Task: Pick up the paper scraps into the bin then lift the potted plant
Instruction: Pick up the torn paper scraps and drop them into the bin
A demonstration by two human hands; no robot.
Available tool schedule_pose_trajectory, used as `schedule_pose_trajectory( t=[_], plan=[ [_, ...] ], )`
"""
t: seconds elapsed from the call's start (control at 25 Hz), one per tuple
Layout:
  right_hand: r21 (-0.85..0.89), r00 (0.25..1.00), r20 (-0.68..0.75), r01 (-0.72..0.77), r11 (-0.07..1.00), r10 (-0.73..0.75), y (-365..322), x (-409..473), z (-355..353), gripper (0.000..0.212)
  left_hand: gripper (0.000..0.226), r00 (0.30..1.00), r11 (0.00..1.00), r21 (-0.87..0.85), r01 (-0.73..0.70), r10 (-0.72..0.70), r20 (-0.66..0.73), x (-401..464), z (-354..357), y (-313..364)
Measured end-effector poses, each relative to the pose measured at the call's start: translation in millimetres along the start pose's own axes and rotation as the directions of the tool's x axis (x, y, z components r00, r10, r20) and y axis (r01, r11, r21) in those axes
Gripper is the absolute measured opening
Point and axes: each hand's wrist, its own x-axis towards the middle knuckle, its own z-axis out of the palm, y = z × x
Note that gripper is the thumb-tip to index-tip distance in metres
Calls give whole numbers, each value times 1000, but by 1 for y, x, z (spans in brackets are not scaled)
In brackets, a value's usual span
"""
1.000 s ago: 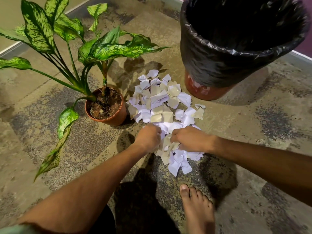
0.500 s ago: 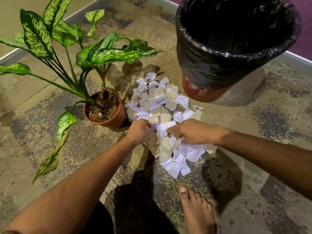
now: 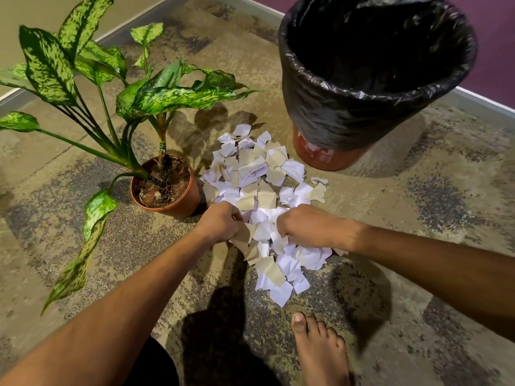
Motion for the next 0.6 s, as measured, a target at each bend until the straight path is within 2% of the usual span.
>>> schedule_pose_trajectory(
  t=[0.16, 0.24, 0.32, 0.44, 0.6],
  plan=[
    [103, 981, -186, -41, 994, 59, 8, -5, -41, 14, 19, 982, 968, -215, -128, 93, -167, -13, -19, 21],
    [143, 952, -288, -66, 988, 106, 8, -12, -66, 12, 19, 953, 912, -356, -201, 98, -288, -21, -33, 39],
    [177, 904, -402, -78, 981, 145, 8, -23, -93, 12, 20, 923, 816, -517, -259, 52, -380, -30, -45, 60],
    [200, 780, -592, -104, 974, 204, 9, -47, -135, 9, 23, 900, 582, -733, -352, -5, -436, -50, -56, 94],
    [255, 539, -785, -170, 952, 307, 19, -80, -193, 12, 22, 821, 413, -747, -520, 1, -571, -75, -67, 135]
  ],
)
